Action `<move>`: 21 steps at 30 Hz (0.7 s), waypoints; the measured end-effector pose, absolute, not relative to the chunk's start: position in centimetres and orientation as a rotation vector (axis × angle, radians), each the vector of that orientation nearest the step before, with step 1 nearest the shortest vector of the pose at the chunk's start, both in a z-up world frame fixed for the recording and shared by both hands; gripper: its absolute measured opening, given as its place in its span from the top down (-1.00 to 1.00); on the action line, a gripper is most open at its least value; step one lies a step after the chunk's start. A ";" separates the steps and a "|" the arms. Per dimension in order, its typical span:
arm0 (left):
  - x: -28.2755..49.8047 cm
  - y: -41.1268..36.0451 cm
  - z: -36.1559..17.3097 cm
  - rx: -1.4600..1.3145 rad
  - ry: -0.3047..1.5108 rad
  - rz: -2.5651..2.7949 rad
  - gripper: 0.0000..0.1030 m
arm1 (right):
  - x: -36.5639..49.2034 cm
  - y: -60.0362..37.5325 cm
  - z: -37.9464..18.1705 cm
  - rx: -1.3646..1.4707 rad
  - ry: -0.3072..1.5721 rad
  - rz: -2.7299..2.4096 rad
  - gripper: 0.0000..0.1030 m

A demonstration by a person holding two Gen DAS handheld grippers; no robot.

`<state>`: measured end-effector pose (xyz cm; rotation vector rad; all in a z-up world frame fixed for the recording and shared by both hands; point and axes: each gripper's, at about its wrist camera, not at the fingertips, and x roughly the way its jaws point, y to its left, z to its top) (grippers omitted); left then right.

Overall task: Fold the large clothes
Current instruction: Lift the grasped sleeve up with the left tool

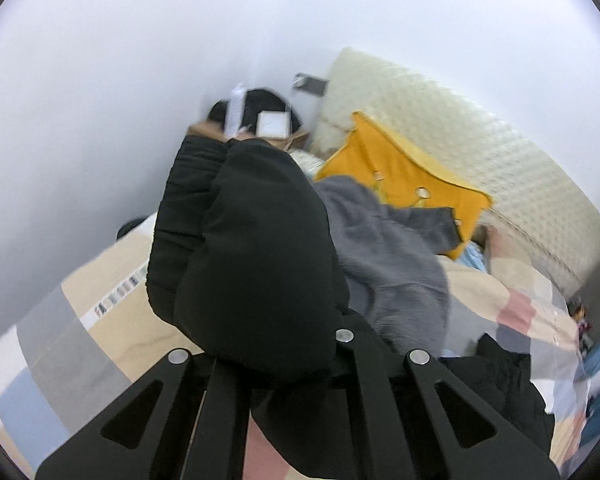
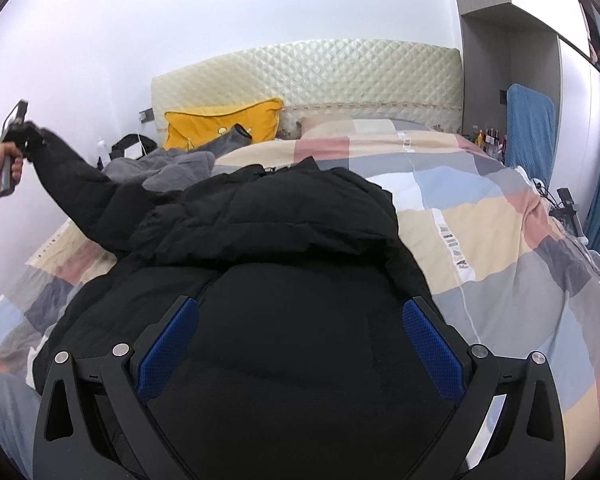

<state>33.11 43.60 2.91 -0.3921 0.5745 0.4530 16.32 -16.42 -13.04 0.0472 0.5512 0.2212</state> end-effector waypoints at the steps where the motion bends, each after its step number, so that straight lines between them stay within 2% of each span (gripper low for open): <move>1: 33.2 42.4 3.7 -0.376 0.570 0.441 0.91 | 16.3 -16.7 -12.9 0.051 0.547 0.224 -0.99; 11: 34.2 28.9 10.4 -0.206 0.527 0.310 0.91 | 16.0 -19.6 -12.1 0.022 0.498 0.242 -0.99; 21: 36.0 11.7 12.3 0.041 0.558 0.071 0.91 | 15.4 -23.0 -11.8 0.107 0.465 0.269 -0.99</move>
